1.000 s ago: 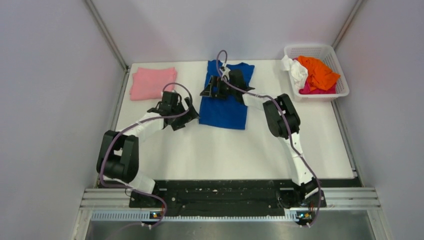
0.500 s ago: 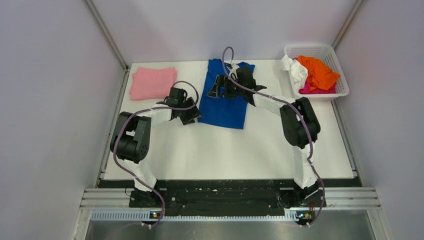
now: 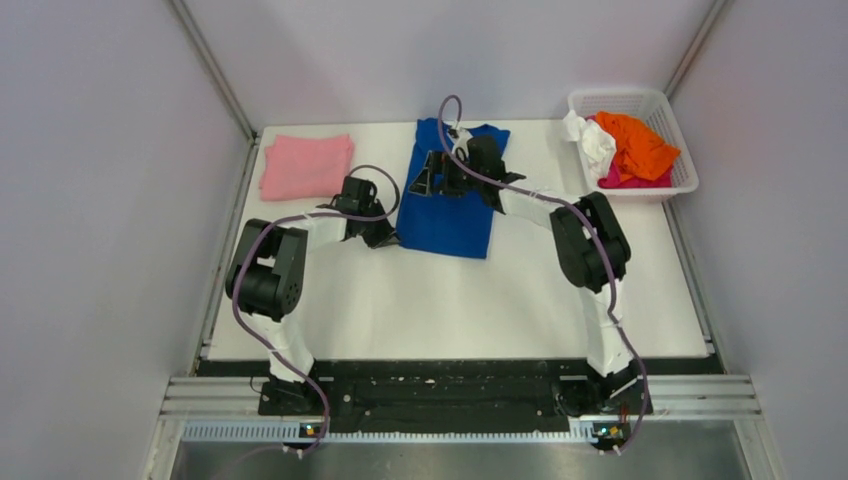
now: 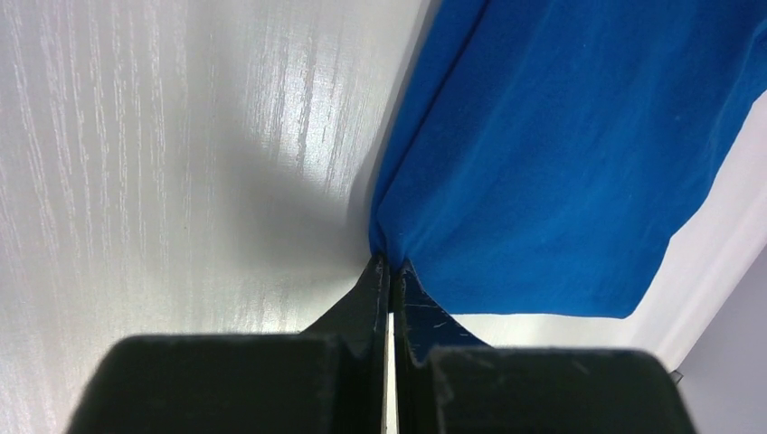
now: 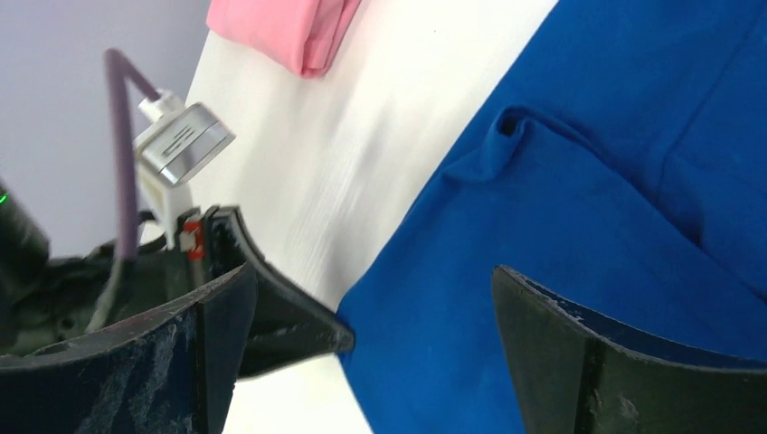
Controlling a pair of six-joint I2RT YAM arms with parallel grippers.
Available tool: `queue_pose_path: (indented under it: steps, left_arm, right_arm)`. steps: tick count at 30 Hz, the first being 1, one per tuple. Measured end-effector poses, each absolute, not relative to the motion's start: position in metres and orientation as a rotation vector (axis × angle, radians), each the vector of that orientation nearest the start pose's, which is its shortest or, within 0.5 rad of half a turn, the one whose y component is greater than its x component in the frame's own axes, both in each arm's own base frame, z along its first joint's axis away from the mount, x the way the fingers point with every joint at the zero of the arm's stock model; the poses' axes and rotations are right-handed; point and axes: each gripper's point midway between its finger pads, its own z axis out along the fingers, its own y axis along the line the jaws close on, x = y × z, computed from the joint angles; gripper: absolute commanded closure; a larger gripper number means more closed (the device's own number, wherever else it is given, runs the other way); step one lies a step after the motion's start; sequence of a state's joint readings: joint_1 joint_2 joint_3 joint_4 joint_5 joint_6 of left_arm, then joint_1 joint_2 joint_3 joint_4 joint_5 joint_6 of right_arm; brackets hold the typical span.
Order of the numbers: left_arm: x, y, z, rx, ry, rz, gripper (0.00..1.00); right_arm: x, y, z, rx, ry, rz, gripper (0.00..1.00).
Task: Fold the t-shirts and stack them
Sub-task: Grab one side of the 2/3 rectangular tshirt with both arms
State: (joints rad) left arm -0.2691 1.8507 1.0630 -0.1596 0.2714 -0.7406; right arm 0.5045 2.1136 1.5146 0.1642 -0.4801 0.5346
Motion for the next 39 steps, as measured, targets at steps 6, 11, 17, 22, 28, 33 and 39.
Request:
queue_pose_path:
  steps: [6,11,17,22,28,33,39]
  left_arm:
    - [0.386,-0.183,0.027,-0.5,2.585,-0.722,1.0]
    - [0.386,-0.183,0.026,-0.496,2.586,-0.721,1.0]
    - [0.384,-0.184,0.026,-0.484,2.573,-0.721,1.0]
    - [0.374,-0.182,0.026,-0.479,2.576,-0.704,1.0]
    - [0.346,-0.177,0.025,-0.472,2.589,-0.687,1.0]
    - [0.309,-0.174,0.024,-0.47,2.601,-0.681,1.0]
    - [0.269,-0.173,0.022,-0.457,2.612,-0.698,1.0]
  right_arm:
    - [0.488,0.394,0.097,-0.295,2.117,1.16,0.01]
    - [0.52,0.415,0.078,-0.264,2.089,1.203,0.01]
    - [0.54,0.431,0.078,-0.225,2.046,1.262,0.01]
    - [0.547,0.429,0.086,-0.219,2.036,1.227,0.01]
    - [0.508,0.394,0.1,-0.223,2.117,1.099,0.01]
    - [0.445,0.337,0.159,-0.195,2.092,0.964,0.01]
    - [0.379,0.3,0.196,-0.213,2.0,0.976,0.01]
